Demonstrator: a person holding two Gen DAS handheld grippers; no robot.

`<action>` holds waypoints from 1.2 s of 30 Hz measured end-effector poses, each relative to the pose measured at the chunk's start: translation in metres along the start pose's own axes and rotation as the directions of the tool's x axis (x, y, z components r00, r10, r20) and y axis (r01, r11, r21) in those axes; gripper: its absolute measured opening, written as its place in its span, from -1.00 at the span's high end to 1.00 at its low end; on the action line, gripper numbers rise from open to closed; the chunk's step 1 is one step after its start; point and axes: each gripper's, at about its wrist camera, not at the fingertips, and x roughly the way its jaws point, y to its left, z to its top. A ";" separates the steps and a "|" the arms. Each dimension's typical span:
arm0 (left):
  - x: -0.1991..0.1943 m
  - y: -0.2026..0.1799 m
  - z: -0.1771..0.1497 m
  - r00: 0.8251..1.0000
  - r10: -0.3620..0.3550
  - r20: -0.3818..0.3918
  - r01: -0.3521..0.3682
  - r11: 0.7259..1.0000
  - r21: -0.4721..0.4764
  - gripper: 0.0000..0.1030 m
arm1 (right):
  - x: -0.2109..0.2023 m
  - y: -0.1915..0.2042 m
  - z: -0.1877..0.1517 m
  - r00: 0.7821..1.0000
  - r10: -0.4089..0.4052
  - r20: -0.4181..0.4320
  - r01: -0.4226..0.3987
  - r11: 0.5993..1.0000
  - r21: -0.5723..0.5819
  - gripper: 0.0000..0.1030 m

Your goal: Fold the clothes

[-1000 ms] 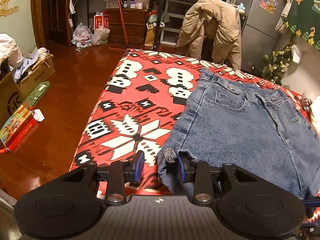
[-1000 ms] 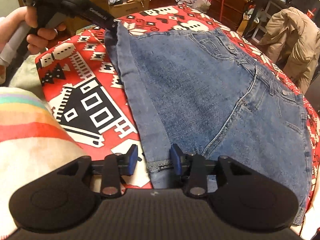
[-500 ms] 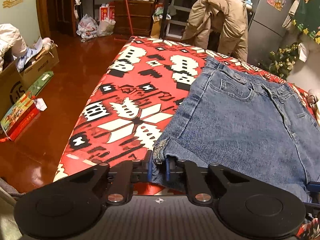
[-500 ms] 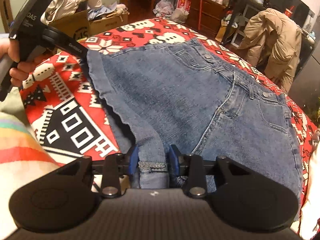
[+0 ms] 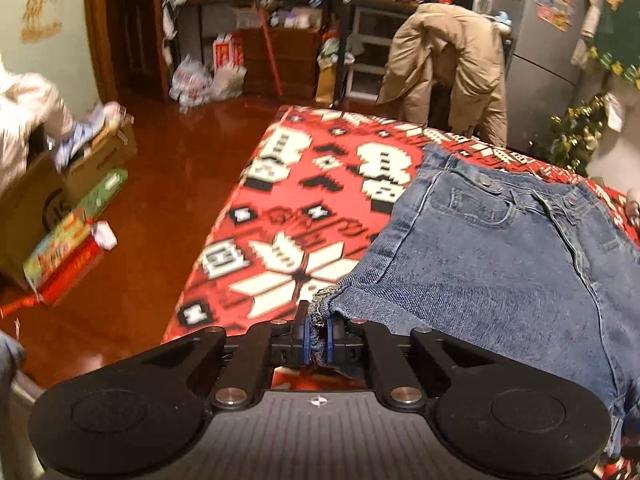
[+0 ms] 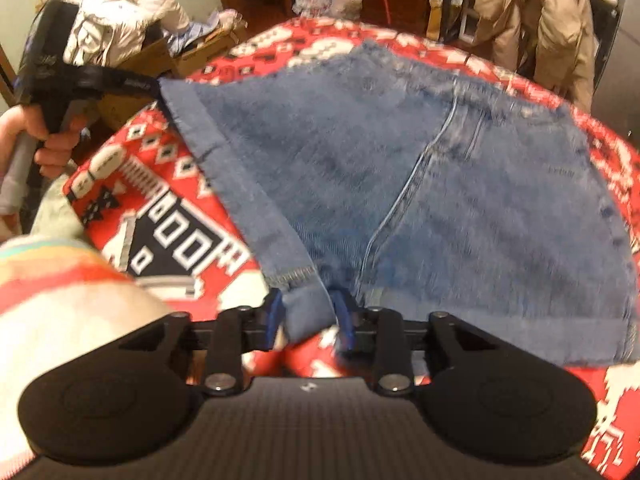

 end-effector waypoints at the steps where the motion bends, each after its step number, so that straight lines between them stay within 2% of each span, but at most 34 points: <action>1: 0.001 0.002 0.000 1.000 -0.006 -0.002 0.006 1.000 -0.013 0.86 | 0.002 0.000 -0.002 1.000 0.000 -0.014 0.000 1.000 0.004 0.46; 9: 0.002 0.001 -0.001 1.000 -0.008 -0.015 0.008 1.000 0.000 0.85 | 0.014 -0.006 -0.009 1.000 -0.019 -0.007 0.019 0.995 0.094 0.47; 11: 0.001 0.003 -0.001 1.000 -0.017 -0.012 0.017 1.000 -0.014 0.86 | 0.013 -0.007 -0.009 1.000 -0.020 -0.003 0.020 0.995 0.100 0.87; 13: -0.007 0.006 0.000 0.999 -0.038 0.006 0.038 0.999 -0.021 0.86 | 0.008 -0.007 -0.008 1.000 -0.008 -0.016 0.010 0.995 0.104 0.91; 16: -0.021 0.005 0.000 0.998 -0.053 0.041 0.053 0.999 0.010 0.86 | -0.006 -0.002 -0.008 1.000 0.007 -0.014 -0.006 0.998 0.061 0.91; 18: -0.012 0.000 -0.005 1.000 -0.021 0.012 0.020 0.998 0.066 0.85 | -0.011 -0.005 -0.008 1.000 0.017 -0.023 -0.015 0.998 0.061 0.91; 21: -0.003 0.002 -0.012 1.000 -0.010 -0.020 0.011 0.998 0.054 0.83 | 0.001 -0.012 -0.010 0.997 0.029 -0.065 -0.023 0.996 0.091 0.91; 23: 0.002 0.005 -0.016 0.999 -0.006 -0.039 0.007 0.999 0.038 0.71 | 0.005 -0.014 -0.013 0.997 0.037 -0.072 -0.029 0.994 0.110 0.89; 26: -0.007 0.013 -0.018 0.999 -0.017 -0.029 0.018 0.999 0.029 0.46 | -0.004 -0.015 -0.016 0.998 0.048 -0.048 -0.042 0.993 0.114 0.85; 30: -0.032 0.021 -0.021 1.000 -0.026 -0.007 0.026 0.998 0.054 0.42 | -0.027 -0.019 -0.020 0.998 0.067 -0.020 -0.064 0.992 0.112 0.84; 33: -0.057 0.024 -0.017 0.996 -0.071 0.047 0.069 0.997 0.043 0.45 | -0.053 -0.028 -0.022 0.997 0.069 0.033 -0.073 0.991 0.112 0.77; 36: -0.062 0.010 -0.005 0.987 -0.152 0.060 0.151 0.988 0.012 0.45 | -0.070 -0.043 -0.019 0.995 0.016 0.099 -0.028 0.992 0.124 0.77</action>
